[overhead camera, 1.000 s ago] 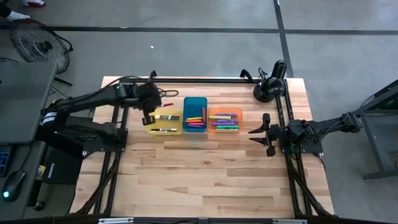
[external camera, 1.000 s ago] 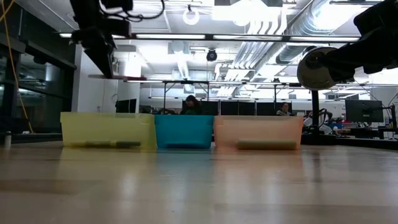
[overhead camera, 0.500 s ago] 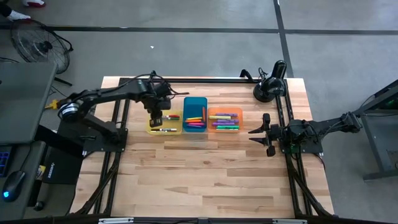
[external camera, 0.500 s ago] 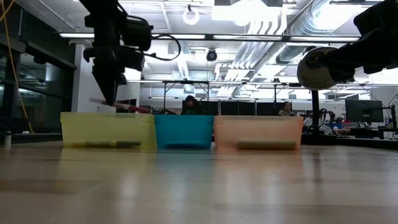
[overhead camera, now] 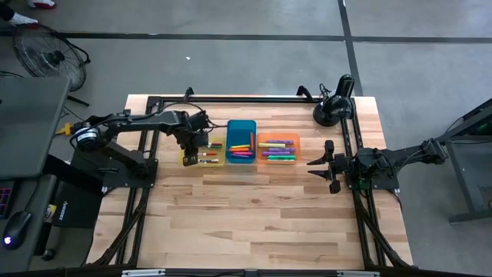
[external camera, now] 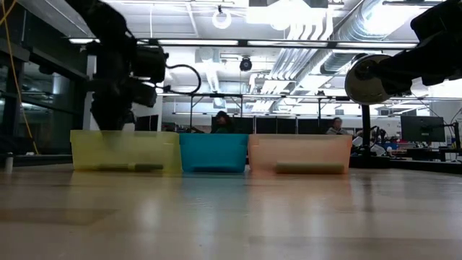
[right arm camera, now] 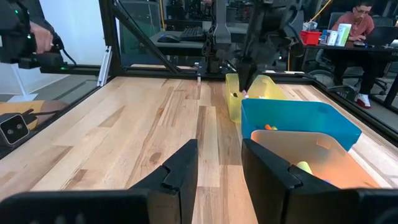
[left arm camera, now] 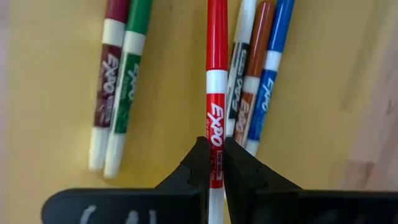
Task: Pick & Place Markers
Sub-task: Put the red dry erase marker into the yellow bin, then return to Home Position
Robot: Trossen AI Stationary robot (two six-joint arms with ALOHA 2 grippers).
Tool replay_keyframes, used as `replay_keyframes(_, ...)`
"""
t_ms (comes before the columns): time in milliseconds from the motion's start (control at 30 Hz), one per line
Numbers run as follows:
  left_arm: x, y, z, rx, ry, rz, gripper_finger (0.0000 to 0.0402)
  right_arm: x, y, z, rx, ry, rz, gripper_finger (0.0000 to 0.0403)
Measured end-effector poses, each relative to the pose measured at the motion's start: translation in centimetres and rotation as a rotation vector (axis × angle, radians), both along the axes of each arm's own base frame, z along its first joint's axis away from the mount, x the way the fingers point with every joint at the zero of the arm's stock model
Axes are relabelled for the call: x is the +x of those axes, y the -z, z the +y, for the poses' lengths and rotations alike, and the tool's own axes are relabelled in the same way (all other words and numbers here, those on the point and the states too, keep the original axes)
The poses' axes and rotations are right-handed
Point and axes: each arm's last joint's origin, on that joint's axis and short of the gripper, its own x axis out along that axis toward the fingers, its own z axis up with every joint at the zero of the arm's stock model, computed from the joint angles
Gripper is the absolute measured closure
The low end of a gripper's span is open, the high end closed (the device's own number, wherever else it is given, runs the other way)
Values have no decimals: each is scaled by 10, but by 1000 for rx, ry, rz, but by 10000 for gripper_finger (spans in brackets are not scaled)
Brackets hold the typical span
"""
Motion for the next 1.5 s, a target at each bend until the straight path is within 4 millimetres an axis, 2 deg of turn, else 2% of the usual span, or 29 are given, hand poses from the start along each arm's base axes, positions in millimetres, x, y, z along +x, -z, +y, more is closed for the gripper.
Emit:
replay_keyframes(167,-3,16,-2,-9,6,-47,387,0,0,0,0,0,0,290)
replay_keyframes(533,1,22,-1,26,18,-122,385,0,0,0,0,0,0,290)
replay_keyframes(733,2,28,0,32,13,-93,340,0,0,0,0,0,0,290)
replay_keyframes(967,4,26,5,136,29,-63,284,0,0,0,0,0,0,290)
replay_keyframes(1100,8,7,7,150,23,-90,256,0,0,0,0,0,0,290)
replay_keyframes(1200,13,-10,10,170,-3,-129,253,0,0,0,0,0,0,290)
replay_keyframes(1367,12,-48,8,237,0,-300,271,0,0,0,0,0,0,290)
replay_keyframes(1500,5,-78,-1,255,11,-496,291,0,0,0,0,0,0,290)
